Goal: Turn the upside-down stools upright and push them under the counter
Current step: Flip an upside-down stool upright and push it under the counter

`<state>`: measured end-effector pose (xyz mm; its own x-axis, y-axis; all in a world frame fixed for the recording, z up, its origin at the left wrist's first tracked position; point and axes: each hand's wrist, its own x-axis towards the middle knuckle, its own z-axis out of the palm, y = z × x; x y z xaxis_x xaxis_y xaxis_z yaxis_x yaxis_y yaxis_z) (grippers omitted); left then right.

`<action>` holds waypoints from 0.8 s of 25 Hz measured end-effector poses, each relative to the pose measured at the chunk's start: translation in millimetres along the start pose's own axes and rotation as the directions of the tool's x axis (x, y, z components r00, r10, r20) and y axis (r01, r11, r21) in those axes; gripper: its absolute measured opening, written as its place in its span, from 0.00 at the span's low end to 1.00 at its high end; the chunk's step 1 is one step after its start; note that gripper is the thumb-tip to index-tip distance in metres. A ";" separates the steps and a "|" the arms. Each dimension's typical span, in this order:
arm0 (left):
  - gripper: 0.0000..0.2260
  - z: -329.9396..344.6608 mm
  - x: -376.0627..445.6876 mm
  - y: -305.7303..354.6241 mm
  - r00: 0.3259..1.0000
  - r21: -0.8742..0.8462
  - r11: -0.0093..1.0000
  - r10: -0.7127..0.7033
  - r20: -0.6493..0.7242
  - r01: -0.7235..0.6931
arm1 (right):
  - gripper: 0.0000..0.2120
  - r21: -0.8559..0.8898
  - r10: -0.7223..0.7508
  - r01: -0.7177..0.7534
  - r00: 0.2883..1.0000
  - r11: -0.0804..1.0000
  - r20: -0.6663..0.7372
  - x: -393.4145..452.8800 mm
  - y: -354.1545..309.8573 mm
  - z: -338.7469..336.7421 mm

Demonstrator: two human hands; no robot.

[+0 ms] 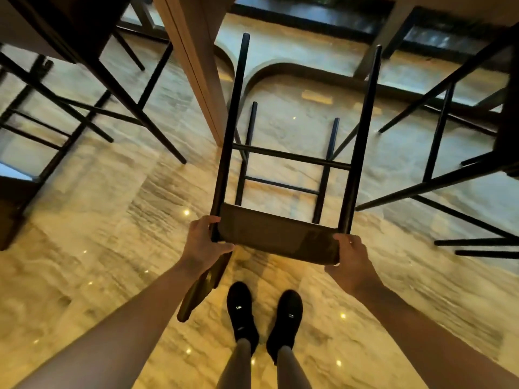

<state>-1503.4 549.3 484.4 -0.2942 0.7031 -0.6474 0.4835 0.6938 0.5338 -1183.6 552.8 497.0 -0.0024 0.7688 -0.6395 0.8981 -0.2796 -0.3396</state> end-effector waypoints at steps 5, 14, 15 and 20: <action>0.41 20.1 27.2 -33.8 0.998 0.184 0.981 -0.067 0.005 0.065 | 0.41 -0.235 0.003 -0.002 1.000 0.972 0.006 38.4 16.4 18.2; 0.47 66.4 67.2 -78.0 0.982 0.237 0.953 -0.181 -0.060 0.190 | 0.30 -0.174 0.119 -0.152 0.975 0.973 -0.186 86.7 20.4 54.4; 0.45 71.3 68.5 -80.3 0.981 0.259 0.947 -0.169 -0.095 0.188 | 0.28 -0.146 0.136 -0.174 0.962 0.974 -0.238 89.6 21.3 56.8; 0.34 85.1 70.1 -91.5 0.973 0.348 0.919 -0.120 -0.197 0.184 | 0.26 0.010 0.202 -0.215 0.897 0.977 -0.394 100.9 30.4 59.7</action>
<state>-1498.1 521.8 343.8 -0.5067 0.6314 -0.5870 0.6772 0.7129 0.1822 -1182.8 587.5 381.0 0.3522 0.8597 -0.3699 0.8732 -0.4441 -0.2006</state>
